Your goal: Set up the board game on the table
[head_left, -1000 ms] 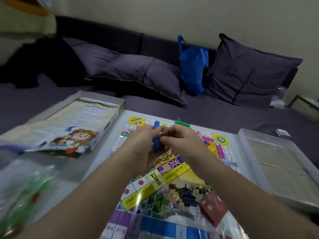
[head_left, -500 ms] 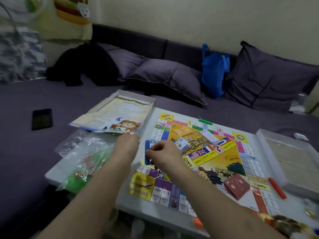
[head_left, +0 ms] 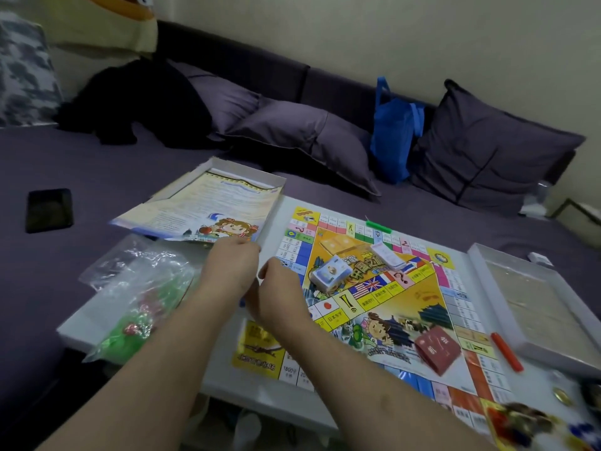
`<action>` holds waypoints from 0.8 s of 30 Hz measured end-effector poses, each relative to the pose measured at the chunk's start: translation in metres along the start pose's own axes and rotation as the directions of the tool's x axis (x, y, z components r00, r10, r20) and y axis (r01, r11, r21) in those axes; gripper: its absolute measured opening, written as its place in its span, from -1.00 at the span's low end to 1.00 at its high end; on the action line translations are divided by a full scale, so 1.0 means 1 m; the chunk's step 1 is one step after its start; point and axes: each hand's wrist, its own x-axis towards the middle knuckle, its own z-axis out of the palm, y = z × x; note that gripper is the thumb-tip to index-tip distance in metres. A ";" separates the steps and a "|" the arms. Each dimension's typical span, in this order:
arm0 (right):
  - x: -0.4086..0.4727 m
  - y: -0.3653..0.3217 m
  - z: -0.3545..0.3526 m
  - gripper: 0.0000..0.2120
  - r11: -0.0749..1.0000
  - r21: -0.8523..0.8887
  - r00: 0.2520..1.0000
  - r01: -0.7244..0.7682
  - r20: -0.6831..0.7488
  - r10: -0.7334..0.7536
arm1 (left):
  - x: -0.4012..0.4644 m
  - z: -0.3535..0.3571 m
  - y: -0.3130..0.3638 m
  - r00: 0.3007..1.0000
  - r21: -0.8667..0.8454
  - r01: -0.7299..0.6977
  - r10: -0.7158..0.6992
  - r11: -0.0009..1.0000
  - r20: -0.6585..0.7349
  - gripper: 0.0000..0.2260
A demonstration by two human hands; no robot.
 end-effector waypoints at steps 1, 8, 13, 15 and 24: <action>-0.003 0.006 -0.006 -0.86 1.000 0.020 1.000 -0.011 -0.004 0.011 | 0.000 0.002 -0.001 1.000 0.029 -0.029 0.029 0.999 0.001 -0.83; -0.013 0.077 -0.068 -0.86 0.994 0.084 0.984 -0.075 -0.155 0.087 | 0.003 0.039 -0.009 0.980 0.130 -0.094 0.069 0.987 0.185 -0.73; 0.036 0.119 -0.098 -0.60 0.964 -0.089 0.963 -0.252 -0.124 0.240 | 0.011 0.076 -0.018 0.938 0.299 -0.197 0.091 0.934 0.335 -0.57; 0.050 0.121 -0.102 -0.49 0.953 -0.101 0.959 -0.284 -0.019 0.284 | 0.010 0.088 -0.017 0.909 0.358 -0.251 0.092 0.899 0.406 -0.48; 0.065 0.112 -0.099 -0.78 0.955 -0.260 0.981 -0.140 0.094 0.169 | 0.016 0.120 -0.026 0.898 0.521 -0.293 0.044 0.802 0.438 -0.73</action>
